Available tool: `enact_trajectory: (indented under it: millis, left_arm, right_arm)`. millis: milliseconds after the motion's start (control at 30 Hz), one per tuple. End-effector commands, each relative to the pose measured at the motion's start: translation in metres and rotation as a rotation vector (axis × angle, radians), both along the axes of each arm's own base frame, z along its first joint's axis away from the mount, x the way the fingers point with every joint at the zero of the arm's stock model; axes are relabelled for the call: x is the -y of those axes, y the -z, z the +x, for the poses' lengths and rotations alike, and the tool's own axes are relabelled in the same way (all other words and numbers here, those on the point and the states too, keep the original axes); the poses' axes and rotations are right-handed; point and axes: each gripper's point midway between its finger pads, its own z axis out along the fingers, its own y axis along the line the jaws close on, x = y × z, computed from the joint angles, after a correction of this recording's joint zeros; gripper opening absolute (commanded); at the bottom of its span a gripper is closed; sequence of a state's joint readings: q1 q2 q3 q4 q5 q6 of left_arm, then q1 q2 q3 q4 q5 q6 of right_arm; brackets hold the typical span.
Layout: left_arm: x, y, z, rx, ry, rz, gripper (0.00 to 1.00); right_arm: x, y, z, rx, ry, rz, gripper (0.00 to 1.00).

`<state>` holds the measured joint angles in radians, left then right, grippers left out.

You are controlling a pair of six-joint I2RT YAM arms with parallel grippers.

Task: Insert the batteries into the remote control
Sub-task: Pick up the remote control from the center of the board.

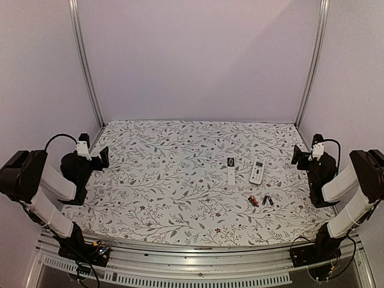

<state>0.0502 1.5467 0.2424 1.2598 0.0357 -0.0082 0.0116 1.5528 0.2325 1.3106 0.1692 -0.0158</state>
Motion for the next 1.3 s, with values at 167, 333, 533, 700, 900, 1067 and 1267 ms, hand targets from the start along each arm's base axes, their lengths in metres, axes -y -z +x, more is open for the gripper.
enact_trajectory:
  millis: [167,333,533,700,900,1067,1267]
  left_arm:
    - [0.001,-0.002,0.004,0.006,0.001,0.007,1.00]
    - [-0.006,-0.014,0.017,-0.017,-0.022,-0.014,1.00]
    - [-0.011,-0.064,0.044,-0.069,-0.057,-0.074,0.99]
    - [0.036,-0.115,0.044,-0.077,0.107,-0.159,0.98]
    - [0.098,-0.145,0.032,-0.112,0.314,-0.252,0.97]
    - [0.137,-0.128,0.028,-0.169,0.422,-0.235,0.96]
    - [0.165,-0.096,0.031,-0.249,0.482,-0.211,0.93]
  right_arm:
    - [0.001,-0.003,0.001,0.013,-0.001,-0.004,0.99]
    - [0.022,-0.021,0.011,-0.039,0.127,0.047,0.99]
    - [-0.019,-0.073,0.042,-0.234,-0.096,0.156,0.97]
    - [-0.077,-0.070,0.040,-0.442,-0.139,0.270,0.89]
    - [-0.173,-0.033,0.018,-0.696,-0.201,0.294,0.84]
    - [-0.230,0.015,0.006,-0.907,-0.187,0.205,0.87]
    - [-0.273,0.074,0.001,-1.093,-0.198,0.098,0.88]
